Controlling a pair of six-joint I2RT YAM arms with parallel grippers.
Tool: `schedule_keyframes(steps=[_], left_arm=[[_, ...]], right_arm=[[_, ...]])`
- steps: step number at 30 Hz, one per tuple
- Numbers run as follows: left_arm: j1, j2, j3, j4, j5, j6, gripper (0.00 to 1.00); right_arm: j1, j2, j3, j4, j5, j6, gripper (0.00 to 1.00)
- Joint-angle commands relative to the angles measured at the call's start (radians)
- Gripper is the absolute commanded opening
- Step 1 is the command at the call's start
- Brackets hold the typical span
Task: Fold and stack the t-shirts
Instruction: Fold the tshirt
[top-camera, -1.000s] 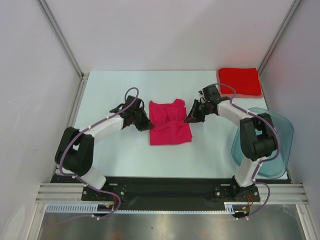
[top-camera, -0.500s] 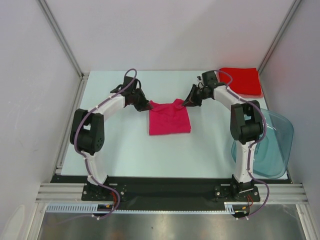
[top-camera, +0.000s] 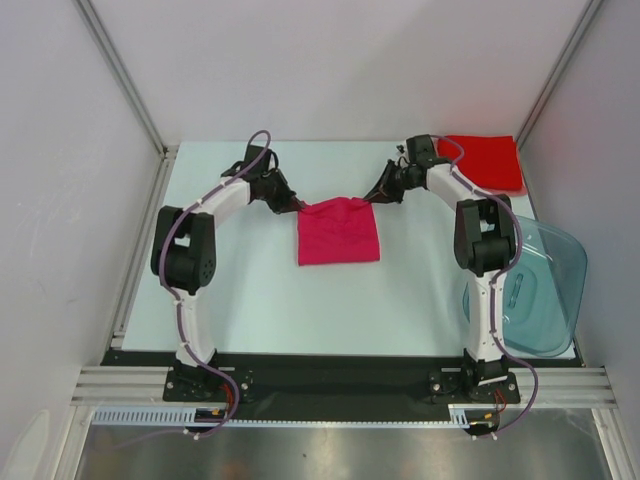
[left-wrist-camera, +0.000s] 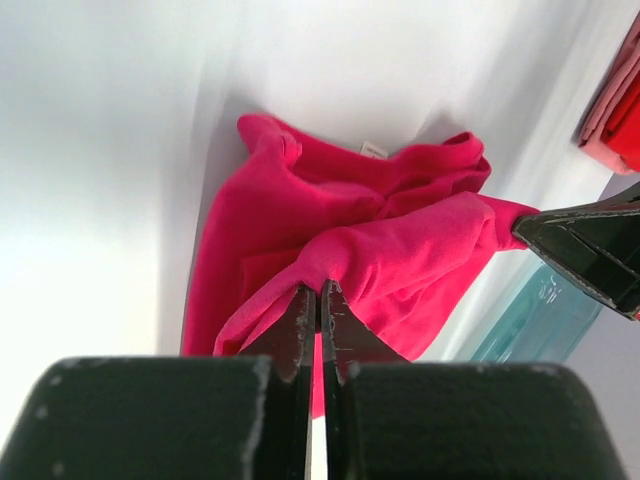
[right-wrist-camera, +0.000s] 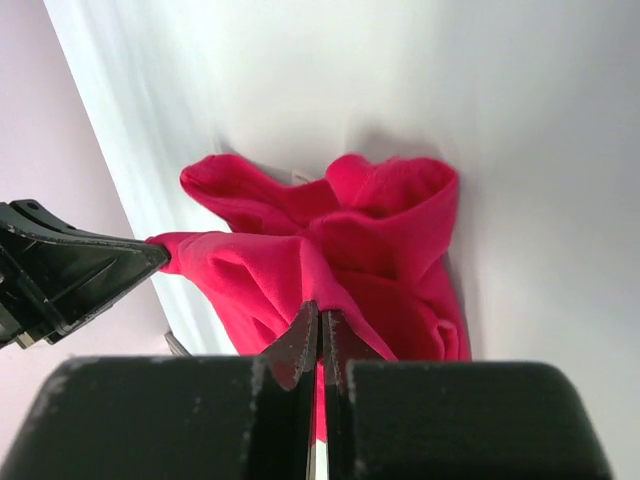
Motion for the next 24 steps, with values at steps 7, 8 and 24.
schedule_keyframes(steps=[7, 8, 24], left_arm=[[0.036, 0.058, 0.088, 0.034, 0.039, 0.014, 0.02], [0.039, 0.063, 0.098, 0.034, 0.042, 0.012, 0.02], [0.053, 0.119, 0.418, -0.159, -0.125, 0.271, 0.28]], right_arm=[[-0.024, 0.086, 0.121, 0.027, -0.061, 0.031, 0.0], [-0.026, 0.094, 0.128, 0.029, -0.061, 0.03, 0.0], [-0.116, 0.175, 0.346, -0.036, -0.069, -0.007, 0.31]])
